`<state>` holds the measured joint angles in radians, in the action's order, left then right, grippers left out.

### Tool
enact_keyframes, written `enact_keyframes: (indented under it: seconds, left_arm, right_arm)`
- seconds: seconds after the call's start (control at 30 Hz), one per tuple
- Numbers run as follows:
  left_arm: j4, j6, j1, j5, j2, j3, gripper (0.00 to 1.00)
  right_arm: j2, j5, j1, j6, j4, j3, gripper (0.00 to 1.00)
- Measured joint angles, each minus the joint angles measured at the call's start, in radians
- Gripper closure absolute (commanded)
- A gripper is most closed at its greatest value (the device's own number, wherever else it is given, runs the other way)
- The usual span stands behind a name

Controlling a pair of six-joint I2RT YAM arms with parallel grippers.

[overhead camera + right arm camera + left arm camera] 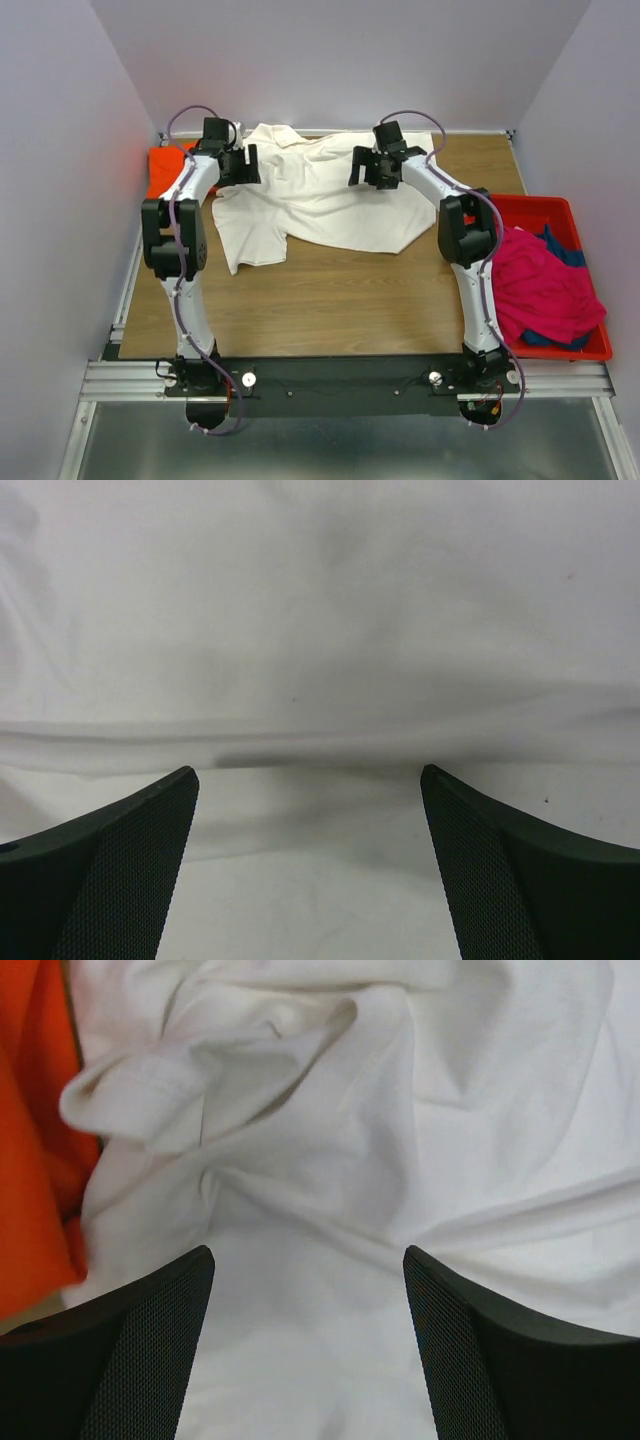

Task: Fold and stack the t-shirts
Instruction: Flatten the tshirt out

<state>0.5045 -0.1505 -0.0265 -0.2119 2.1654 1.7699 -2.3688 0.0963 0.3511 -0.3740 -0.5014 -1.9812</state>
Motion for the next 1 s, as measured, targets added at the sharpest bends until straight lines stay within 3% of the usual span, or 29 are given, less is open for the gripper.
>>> enact_keyframes:
  seconds: [0.33, 0.6, 0.9, 1.0]
  left_arm:
    - [0.001, -0.12, 0.0, 0.132, -0.533, -0.499, 0.16]
    - [0.056, -0.248, 0.0, 0.19, -0.613, -0.808, 0.24]
    - [0.047, -0.308, 0.012, 0.212, -0.642, -0.905, 0.35]
    - [0.035, -0.318, 0.013, 0.212, -0.665, -0.919, 0.43]
  right_arm:
    - [0.0, 0.01, -0.004, 0.01, -0.017, -0.017, 0.02]
    - [0.015, 0.019, -0.004, 0.012, -0.016, 0.03, 0.02]
    - [0.072, 0.025, -0.004, 0.013, -0.017, 0.12, 0.02]
    - [0.079, 0.029, -0.004, 0.013, -0.016, 0.13, 0.02]
